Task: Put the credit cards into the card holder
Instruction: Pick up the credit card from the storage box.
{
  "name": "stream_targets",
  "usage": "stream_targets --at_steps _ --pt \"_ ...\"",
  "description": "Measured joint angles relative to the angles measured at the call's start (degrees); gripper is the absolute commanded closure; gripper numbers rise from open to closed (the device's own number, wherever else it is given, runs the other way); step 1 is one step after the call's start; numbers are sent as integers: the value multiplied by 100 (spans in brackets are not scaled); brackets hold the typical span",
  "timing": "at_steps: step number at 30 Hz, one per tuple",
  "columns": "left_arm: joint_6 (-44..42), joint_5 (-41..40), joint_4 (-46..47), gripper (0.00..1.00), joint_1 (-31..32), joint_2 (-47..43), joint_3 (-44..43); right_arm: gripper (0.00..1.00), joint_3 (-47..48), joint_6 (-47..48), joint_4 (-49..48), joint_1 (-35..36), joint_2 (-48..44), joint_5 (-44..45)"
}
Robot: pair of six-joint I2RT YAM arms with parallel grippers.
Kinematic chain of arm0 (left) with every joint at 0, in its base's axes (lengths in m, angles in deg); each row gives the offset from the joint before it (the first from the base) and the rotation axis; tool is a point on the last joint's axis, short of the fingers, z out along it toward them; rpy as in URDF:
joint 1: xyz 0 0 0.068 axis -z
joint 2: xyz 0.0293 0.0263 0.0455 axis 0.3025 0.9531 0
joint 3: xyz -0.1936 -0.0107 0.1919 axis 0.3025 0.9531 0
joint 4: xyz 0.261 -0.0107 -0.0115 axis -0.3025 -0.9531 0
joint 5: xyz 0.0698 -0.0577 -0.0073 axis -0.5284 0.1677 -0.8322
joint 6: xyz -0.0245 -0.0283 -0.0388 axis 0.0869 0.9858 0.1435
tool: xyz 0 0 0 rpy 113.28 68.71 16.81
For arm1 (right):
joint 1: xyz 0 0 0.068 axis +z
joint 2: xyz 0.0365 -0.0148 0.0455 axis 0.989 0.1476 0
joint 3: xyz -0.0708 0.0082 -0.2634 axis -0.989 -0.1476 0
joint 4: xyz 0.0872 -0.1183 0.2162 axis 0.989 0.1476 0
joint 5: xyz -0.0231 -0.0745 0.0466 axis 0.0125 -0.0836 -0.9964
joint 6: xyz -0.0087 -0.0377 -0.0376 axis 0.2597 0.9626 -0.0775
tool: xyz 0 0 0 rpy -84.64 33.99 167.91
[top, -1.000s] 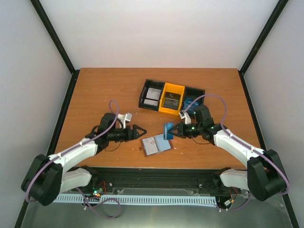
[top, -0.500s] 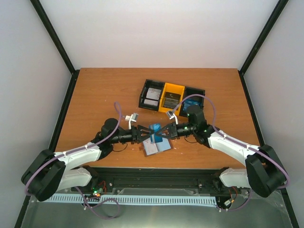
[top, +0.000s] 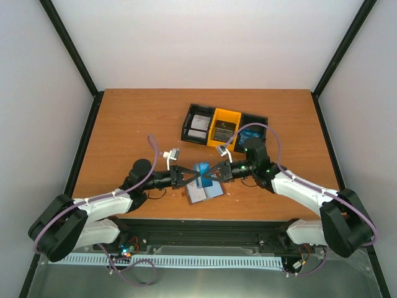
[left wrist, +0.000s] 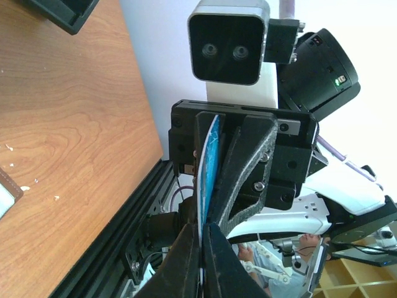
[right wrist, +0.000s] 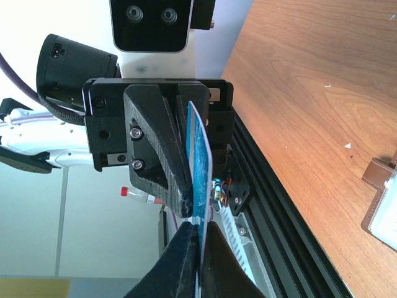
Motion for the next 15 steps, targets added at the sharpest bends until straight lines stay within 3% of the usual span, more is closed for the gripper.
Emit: stream_targets --at_steps 1,2,4,5,7,11,15 --pt "-15 13 28 99 -2 13 0 95 0 24 4 -7 13 -9" --pt "-52 22 52 99 -2 28 -2 87 0 46 7 -11 33 -20" --pt "-92 20 63 99 -7 55 -2 58 11 151 72 -15 81 -13" --pt "-127 -2 42 99 2 59 -15 49 28 212 166 -9 114 -17" --pt "-212 -116 -74 99 4 39 -46 40 55 420 391 -4 151 33" --pt "-409 -599 -732 99 -9 -116 -70 33 164 1040 1259 -258 129 511" --pt "-522 -1045 -1484 99 -31 -155 -122 41 168 1486 2131 -507 94 1432"
